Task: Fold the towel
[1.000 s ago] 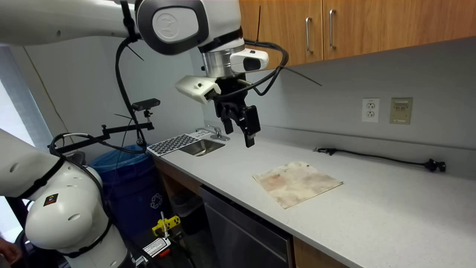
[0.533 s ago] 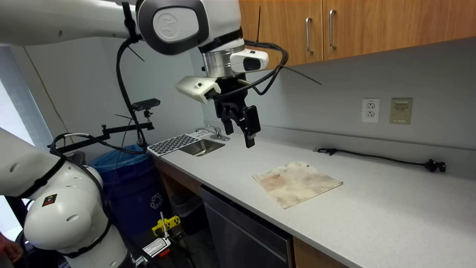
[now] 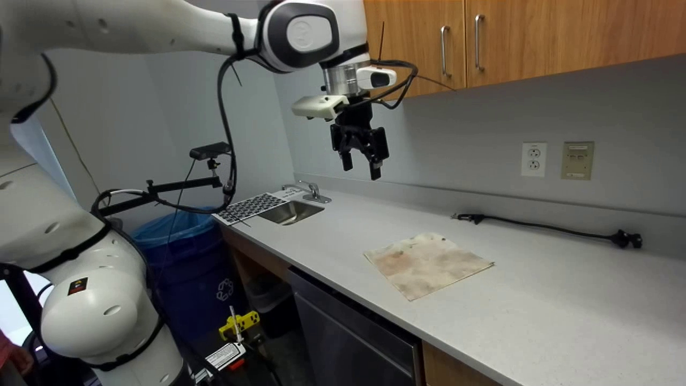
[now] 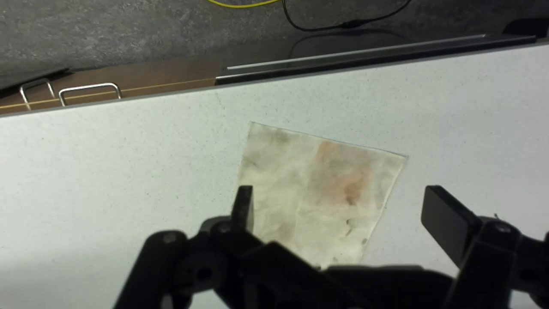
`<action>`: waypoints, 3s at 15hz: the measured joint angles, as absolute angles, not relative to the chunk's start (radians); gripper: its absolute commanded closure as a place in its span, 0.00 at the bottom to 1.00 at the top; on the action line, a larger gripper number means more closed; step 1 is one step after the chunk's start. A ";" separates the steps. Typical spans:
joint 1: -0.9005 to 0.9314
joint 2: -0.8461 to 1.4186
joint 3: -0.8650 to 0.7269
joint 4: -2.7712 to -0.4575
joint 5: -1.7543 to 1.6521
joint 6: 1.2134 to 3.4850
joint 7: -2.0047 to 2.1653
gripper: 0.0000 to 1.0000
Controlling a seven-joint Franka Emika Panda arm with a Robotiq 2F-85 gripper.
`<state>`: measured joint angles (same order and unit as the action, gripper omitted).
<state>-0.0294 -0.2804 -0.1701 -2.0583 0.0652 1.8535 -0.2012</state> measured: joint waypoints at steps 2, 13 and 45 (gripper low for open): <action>-0.029 -0.236 -0.151 -2.032 0.065 1.854 -0.191 0.00; -0.051 -0.209 -0.159 -2.052 0.039 1.918 -0.188 0.00; -0.109 0.155 -0.141 -2.087 0.298 2.241 -0.215 0.00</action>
